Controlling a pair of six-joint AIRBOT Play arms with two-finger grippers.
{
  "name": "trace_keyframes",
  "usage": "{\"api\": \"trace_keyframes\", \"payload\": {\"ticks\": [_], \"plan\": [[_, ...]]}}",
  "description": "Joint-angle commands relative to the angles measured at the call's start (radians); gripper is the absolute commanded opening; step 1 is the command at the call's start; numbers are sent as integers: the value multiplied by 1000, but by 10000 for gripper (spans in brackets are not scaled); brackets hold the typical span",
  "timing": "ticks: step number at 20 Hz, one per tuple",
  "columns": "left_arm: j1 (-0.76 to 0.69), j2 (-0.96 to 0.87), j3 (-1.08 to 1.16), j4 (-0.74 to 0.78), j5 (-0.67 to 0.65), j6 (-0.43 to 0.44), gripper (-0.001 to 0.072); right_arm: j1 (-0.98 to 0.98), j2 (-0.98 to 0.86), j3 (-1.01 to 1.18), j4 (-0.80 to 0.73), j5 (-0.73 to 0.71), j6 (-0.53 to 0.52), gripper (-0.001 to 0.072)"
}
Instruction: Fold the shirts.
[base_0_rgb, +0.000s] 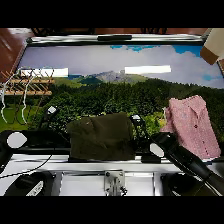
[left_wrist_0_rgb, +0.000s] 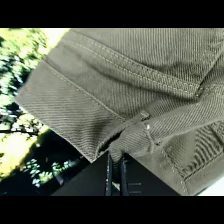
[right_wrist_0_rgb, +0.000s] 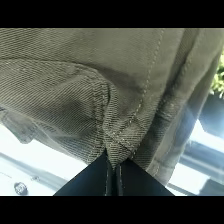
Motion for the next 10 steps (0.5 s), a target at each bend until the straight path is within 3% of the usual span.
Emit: {"api": "trace_keyframes", "payload": {"ticks": [1, 3, 4, 5, 6, 7, 8, 9, 10], "plan": [[-20, 24, -57, 2, -42, 4, 57, 4, 1, -39, 38, 10, 13, 91], [-31, 20, -88, -5, -45, 0, 61, 4, 1, -73, 61, 9, 13, 117], [-34, 20, -97, -18, -45, 0, 107, 3, 1, -82, 66, 9, 15, 291], [-35, 20, -99, -31, -45, 0, 245, 3, 1, -83, 73, 9, 16, 470], [-36, 20, -98, -45, -46, 0, 444, 3, 1, -77, 84, 10, 3, 470], [-36, 21, -95, -47, -54, 0, 564, 3, 1, -61, 87, 15, -7, 470], [-35, 21, -86, -43, -72, 1, 573, 3, 1, -35, 87, 27, -13, 470], [-35, 21, -68, -29, -99, 0, 619, -7, 1, 4, 93, 53, -26, 577], [-34, 21, -40, -14, -127, 0, 619, -35, 1, 47, 117, 87, -56, 674]]}}
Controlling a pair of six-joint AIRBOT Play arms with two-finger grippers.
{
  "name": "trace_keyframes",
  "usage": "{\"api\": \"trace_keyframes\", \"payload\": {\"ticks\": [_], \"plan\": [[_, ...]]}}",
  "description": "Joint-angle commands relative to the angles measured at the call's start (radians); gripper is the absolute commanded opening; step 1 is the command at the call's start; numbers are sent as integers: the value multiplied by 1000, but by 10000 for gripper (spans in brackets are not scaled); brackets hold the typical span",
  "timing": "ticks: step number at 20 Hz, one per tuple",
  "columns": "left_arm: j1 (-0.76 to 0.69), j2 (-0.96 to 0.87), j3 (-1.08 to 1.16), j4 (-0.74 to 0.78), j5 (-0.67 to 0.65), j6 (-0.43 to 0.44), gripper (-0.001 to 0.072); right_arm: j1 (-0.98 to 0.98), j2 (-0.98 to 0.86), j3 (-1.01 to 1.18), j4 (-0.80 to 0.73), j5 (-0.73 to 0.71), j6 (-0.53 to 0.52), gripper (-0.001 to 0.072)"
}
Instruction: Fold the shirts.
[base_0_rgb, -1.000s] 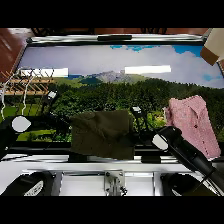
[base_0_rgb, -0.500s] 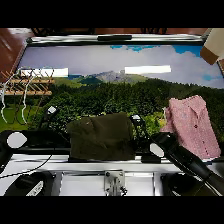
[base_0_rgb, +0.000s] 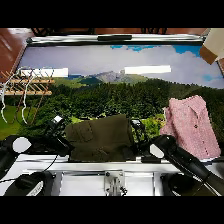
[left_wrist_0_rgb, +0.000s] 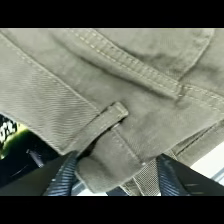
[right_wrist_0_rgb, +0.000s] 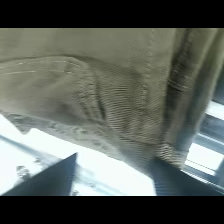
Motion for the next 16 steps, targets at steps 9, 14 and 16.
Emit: {"api": "trace_keyframes", "payload": {"ticks": [9, 14, 16], "plan": [[5, -45, 177, 33, -15, -71, 608, -553, -113, 195, 185, 144, -262, 673], [4, -186, 177, 22, -23, -91, 607, -564, -377, 195, 324, 151, -396, 674], [4, -234, 176, 18, -38, -91, 604, -563, -454, 195, 415, 162, -459, 673]]}}
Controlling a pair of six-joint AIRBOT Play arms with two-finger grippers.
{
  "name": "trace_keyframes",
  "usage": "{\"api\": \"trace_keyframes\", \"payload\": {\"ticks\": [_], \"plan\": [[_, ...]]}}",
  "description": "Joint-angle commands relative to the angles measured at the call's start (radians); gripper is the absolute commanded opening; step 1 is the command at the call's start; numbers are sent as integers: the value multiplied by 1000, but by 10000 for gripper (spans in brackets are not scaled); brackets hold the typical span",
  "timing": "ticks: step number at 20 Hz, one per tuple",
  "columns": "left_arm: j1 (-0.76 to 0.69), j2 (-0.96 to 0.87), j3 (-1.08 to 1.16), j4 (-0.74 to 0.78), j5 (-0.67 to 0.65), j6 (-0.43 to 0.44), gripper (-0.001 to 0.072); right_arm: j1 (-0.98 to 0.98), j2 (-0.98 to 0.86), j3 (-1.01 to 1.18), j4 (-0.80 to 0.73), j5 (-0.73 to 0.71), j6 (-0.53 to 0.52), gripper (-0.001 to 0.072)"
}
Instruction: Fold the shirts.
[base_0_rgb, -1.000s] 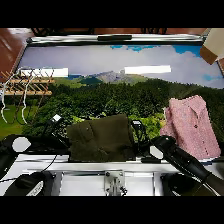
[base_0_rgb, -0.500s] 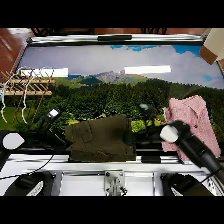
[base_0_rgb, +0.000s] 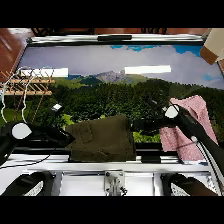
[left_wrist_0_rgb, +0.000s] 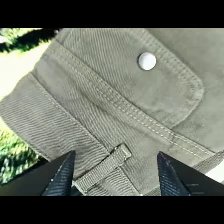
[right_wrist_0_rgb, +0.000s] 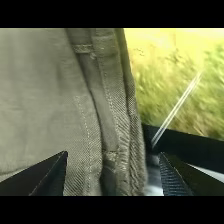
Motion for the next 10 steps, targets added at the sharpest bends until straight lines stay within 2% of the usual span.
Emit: {"api": "trace_keyframes", "payload": {"ticks": [1, 7, 10], "plan": [[0, -80, 2, -6, -16, -8, 603, -15, -146, 2, 153, 18, -125, 674], [0, -85, 2, -12, -13, -16, 603, -6, -211, 2, 153, 0, -132, 674], [0, -85, 3, -42, -8, -16, 603, 75, -222, 2, 157, -39, -132, 674]]}}
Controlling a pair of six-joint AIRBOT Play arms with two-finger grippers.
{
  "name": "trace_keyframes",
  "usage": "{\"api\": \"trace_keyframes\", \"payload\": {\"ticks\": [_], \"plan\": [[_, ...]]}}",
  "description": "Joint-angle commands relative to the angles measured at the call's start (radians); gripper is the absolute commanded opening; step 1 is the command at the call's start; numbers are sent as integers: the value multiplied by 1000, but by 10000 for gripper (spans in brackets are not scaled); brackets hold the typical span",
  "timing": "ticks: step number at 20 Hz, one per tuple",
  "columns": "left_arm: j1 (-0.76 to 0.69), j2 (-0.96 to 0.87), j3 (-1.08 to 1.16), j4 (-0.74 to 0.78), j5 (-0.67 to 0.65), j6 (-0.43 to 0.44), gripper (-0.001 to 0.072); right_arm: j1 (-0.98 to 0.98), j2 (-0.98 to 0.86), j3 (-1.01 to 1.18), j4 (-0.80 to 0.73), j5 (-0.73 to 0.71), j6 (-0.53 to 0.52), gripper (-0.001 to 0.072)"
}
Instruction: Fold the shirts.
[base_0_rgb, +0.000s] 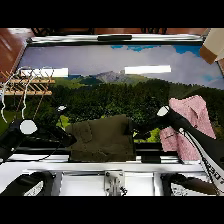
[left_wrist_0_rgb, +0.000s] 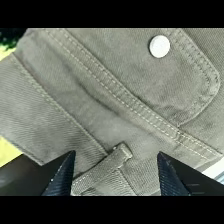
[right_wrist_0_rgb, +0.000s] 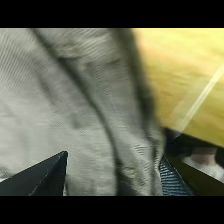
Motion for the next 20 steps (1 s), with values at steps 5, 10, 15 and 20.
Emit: {"api": "trace_keyframes", "payload": {"ticks": [5, 10, 15, 20], "plan": [[0, -3, 2, -37, 7, -2, 603, 158, -29, 0, 24, -102, 2, 387], [0, -3, 2, -37, 6, -2, 604, 156, -10, 58, 57, -97, -53, 88], [0, -3, 2, -37, 30, -2, 604, 57, 142, 295, 55, -44, -51, 88], [0, -3, 2, -37, 50, -2, 604, -145, 280, 461, 20, 36, 54, 88]]}}
